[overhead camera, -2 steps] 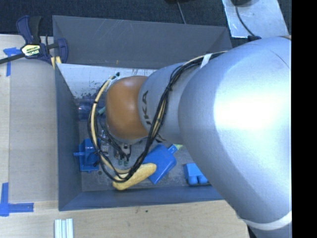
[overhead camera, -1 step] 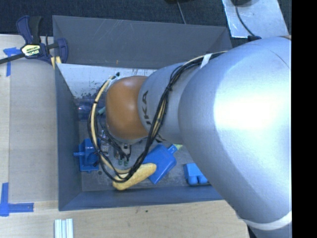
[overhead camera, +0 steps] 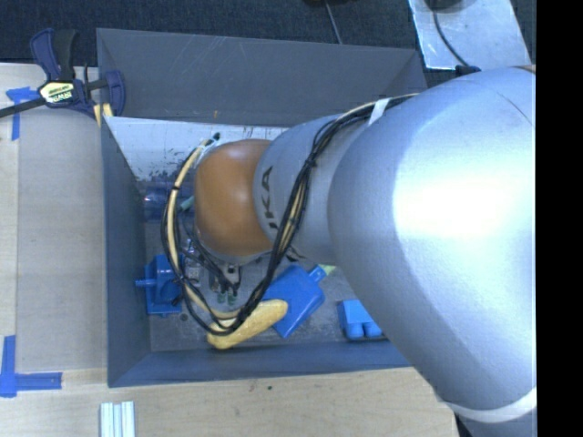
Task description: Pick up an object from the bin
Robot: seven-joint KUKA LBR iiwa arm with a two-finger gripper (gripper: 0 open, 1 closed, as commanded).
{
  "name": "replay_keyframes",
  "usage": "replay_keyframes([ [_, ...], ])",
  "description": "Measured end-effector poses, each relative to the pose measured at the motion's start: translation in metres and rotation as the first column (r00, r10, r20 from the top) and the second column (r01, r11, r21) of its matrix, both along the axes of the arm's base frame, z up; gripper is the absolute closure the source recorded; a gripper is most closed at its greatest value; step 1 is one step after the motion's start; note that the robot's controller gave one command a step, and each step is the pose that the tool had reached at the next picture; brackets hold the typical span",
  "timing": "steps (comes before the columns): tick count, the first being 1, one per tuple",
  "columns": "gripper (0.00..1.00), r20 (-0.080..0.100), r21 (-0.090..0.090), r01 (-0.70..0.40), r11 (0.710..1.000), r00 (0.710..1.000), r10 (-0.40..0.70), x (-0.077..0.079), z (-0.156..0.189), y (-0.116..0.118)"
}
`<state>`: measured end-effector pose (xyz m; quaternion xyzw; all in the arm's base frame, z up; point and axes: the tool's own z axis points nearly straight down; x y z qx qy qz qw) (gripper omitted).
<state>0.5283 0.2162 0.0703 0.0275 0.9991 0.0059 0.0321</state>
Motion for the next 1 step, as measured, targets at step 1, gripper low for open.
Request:
replay_keyframes([
  [1,0.0,0.006,-0.003,-0.076,0.997,0.997,0.076,0.0122,0.0,-0.0046],
])
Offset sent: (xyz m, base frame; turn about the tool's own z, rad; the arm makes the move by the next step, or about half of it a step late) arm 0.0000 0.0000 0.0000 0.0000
